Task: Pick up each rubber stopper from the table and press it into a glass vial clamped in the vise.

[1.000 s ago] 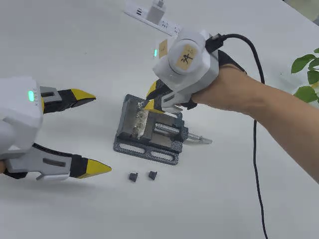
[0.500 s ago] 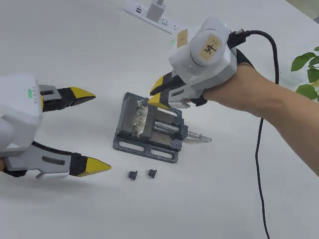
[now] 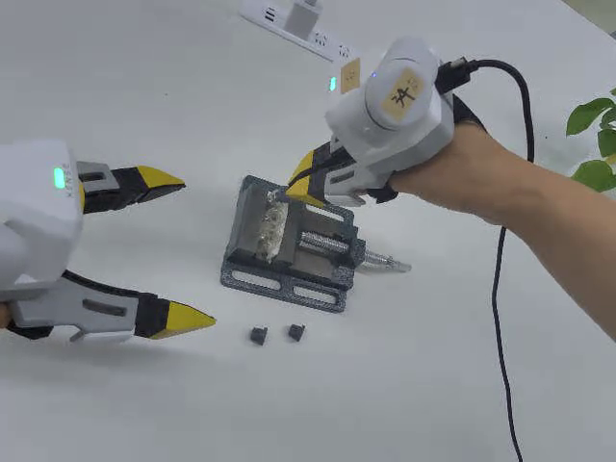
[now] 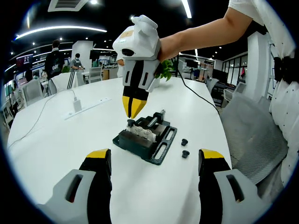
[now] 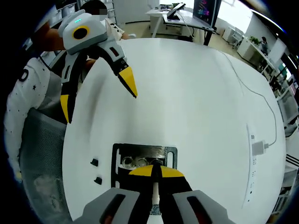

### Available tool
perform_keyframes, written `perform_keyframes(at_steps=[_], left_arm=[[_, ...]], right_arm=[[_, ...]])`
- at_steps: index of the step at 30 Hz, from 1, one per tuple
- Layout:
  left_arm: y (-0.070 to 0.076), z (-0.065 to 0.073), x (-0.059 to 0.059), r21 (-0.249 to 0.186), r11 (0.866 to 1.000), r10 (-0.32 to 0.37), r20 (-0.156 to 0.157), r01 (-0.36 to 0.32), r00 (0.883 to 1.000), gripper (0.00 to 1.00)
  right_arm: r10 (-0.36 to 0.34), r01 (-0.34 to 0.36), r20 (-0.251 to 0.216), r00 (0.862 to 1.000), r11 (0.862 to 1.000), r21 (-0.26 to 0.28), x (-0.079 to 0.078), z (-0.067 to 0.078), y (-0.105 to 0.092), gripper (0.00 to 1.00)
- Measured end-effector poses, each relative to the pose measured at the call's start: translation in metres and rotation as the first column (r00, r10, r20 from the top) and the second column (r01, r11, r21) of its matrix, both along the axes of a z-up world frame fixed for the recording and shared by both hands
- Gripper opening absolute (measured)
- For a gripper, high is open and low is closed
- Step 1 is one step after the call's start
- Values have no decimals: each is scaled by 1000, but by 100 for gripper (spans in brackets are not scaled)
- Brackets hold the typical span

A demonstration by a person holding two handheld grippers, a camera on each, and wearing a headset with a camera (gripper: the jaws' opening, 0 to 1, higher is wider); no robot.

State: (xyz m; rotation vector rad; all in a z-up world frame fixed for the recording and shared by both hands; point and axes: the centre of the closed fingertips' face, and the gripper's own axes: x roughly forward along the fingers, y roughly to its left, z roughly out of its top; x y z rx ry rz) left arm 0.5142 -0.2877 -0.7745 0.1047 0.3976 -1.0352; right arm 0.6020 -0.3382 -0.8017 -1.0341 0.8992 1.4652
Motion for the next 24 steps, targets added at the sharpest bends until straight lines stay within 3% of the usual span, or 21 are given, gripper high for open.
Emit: perform_keyframes(at_steps=[24], left_arm=[[-1, 1, 0, -7, 1000, -3, -1, 3, 1000, 74]], right_arm=[[17, -17, -9, 1000, 999, -32, -11, 2, 3, 0]])
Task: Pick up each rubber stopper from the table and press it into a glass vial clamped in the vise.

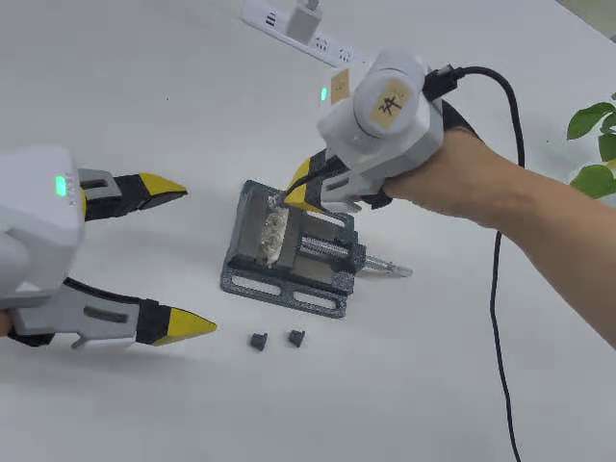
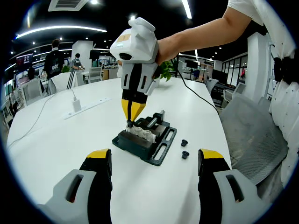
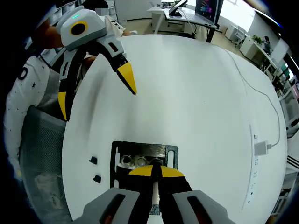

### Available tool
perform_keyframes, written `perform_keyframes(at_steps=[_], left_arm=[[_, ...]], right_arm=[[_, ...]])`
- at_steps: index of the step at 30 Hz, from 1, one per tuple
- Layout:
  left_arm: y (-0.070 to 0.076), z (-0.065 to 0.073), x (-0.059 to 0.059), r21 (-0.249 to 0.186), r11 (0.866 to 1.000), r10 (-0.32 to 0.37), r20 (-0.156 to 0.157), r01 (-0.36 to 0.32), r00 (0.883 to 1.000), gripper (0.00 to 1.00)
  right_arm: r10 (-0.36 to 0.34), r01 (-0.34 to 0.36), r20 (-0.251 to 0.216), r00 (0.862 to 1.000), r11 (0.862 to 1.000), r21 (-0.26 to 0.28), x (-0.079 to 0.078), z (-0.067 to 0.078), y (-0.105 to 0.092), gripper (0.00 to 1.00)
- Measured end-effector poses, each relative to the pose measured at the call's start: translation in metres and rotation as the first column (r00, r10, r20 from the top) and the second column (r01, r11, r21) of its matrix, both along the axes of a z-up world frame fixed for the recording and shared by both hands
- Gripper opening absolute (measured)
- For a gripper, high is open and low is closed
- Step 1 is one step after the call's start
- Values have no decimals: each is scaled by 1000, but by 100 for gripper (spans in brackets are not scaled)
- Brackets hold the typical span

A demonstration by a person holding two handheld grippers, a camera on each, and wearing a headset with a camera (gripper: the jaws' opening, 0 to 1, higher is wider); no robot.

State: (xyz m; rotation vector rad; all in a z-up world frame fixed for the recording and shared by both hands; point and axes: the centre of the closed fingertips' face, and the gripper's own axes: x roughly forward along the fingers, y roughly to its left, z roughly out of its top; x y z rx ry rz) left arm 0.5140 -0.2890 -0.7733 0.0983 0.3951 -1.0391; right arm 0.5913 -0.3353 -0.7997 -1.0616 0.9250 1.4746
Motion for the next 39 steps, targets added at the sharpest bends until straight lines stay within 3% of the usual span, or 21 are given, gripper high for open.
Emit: perform_keyframes(at_steps=[9, 24, 39], left_arm=[[-3, 0, 1, -6, 1000, -4, 3, 4, 1000, 74], [-5, 1, 2, -15, 1000, 1, 6, -1, 1000, 73], [-7, 2, 4, -23, 1000, 2, 13, -2, 1000, 73]], right_arm=[[1, -1, 5, 1000, 1000, -14, 6, -3, -1, 0], [-22, 21, -26, 999, 999, -35, 11, -8, -1, 0], [-19, 17, -29, 999, 998, -60, 5, -8, -2, 0]])
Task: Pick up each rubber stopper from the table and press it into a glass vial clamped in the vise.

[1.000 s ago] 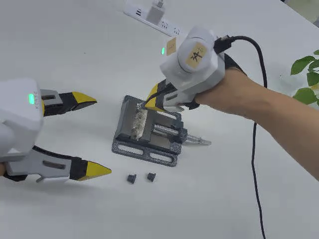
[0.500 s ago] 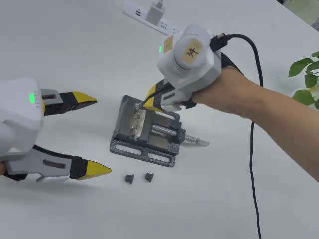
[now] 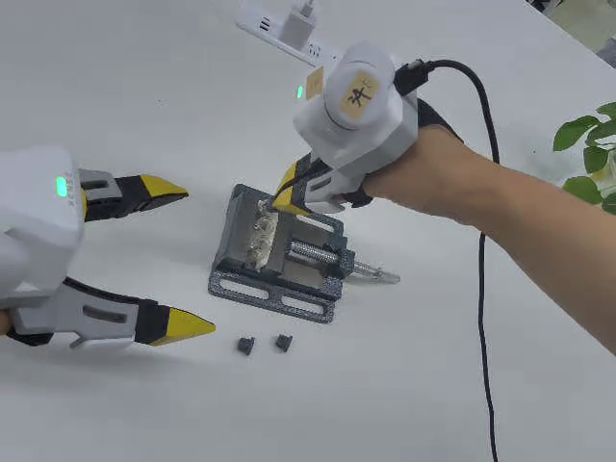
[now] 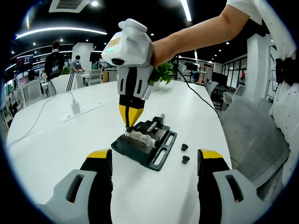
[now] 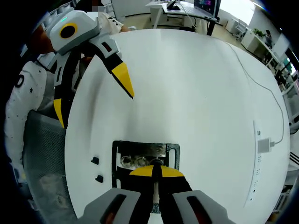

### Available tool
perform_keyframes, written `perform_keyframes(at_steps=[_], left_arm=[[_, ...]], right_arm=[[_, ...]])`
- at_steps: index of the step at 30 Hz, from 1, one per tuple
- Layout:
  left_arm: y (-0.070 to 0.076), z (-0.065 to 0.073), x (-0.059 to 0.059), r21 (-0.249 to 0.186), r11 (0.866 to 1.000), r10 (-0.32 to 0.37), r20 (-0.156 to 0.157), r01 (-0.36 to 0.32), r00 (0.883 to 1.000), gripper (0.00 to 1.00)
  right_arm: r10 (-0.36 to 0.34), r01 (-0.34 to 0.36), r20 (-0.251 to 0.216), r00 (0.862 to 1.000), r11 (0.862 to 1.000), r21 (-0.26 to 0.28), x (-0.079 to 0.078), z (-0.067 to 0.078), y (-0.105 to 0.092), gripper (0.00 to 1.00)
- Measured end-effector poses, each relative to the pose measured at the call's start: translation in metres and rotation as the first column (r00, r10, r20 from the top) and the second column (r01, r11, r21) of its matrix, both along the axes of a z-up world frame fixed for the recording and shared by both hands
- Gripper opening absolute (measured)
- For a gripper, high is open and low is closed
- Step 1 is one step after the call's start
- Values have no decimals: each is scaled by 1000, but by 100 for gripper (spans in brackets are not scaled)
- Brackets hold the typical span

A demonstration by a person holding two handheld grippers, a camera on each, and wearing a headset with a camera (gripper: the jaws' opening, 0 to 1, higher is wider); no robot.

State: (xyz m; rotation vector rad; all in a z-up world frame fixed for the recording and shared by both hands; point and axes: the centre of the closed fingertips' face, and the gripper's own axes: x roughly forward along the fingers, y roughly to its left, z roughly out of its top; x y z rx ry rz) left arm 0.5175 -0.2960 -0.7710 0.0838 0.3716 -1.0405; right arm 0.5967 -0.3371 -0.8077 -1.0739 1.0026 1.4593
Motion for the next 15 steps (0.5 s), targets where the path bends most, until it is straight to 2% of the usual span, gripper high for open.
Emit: perform_keyframes(at_steps=[10, 15], left_arm=[[-1, 0, -1, -3, 1000, -1, 0, 1, 1000, 73], [-2, 0, 0, -5, 1000, 1, 2, -1, 1000, 73]], right_arm=[[-13, 13, -19, 1000, 1000, 0, -6, 3, 1, 0], [-1, 1, -12, 1000, 1000, -10, -8, 3, 2, 0]])
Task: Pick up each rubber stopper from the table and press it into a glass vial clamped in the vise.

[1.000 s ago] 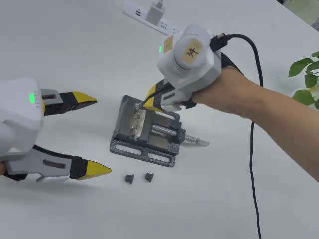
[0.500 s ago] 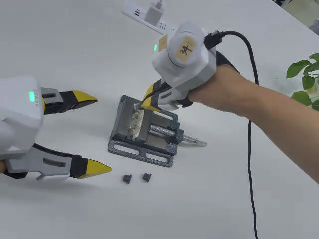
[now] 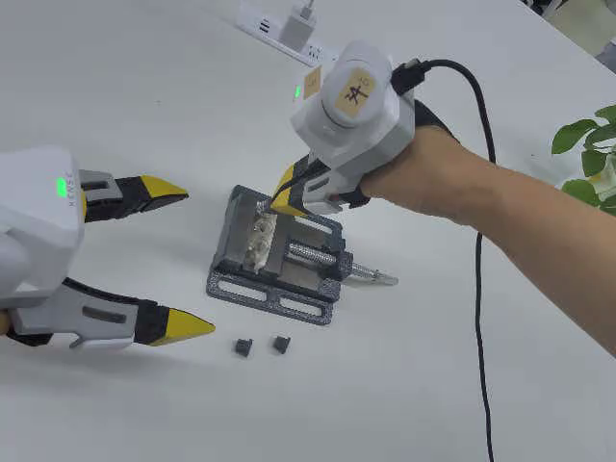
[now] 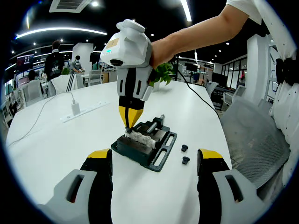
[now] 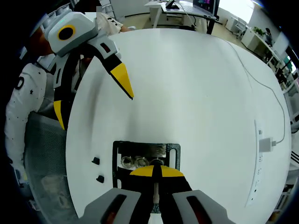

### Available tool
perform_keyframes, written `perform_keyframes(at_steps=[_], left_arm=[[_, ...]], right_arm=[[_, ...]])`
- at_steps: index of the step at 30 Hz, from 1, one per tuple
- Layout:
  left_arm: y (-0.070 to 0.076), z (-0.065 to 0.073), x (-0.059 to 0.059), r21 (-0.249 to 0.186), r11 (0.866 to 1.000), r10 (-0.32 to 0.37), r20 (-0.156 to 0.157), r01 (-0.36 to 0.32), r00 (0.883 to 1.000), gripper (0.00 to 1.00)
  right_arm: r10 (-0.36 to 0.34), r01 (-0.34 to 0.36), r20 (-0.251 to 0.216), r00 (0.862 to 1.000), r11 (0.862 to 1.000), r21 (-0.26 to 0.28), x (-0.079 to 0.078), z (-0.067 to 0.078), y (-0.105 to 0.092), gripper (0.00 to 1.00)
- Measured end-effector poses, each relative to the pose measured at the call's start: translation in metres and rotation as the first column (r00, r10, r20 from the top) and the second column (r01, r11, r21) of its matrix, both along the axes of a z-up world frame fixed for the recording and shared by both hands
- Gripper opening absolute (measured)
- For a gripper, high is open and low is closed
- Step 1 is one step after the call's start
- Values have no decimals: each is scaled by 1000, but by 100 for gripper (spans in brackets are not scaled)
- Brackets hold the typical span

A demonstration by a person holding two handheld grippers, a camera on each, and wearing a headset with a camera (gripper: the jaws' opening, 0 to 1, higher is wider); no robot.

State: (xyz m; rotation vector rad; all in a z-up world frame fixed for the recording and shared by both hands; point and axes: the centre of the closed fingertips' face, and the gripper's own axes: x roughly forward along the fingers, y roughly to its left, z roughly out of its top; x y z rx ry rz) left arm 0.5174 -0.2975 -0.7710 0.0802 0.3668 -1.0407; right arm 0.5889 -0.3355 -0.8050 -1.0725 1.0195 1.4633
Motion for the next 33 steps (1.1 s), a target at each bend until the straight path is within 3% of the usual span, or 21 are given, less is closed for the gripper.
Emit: perform_keyframes(at_steps=[11, 15, 22, 33], left_arm=[[0, 0, 1, -5, 1000, 5, 0, -5, 1000, 72], [2, 0, -1, 1, 1000, 6, 0, -6, 1000, 72], [8, 0, -1, 0, 1000, 24, -6, -24, 1000, 72], [5, 3, 2, -3, 1000, 24, 4, -24, 1000, 71]], right_arm=[[-14, 14, 15, 1000, 1000, 12, 1, 0, 2, 0], [28, -28, 48, 998, 1000, -15, -1, -1, 2, 0], [-11, 12, 16, 1000, 999, -36, 6, -3, 2, 0], [-9, 10, 32, 999, 999, -46, 11, -6, -3, 0]])
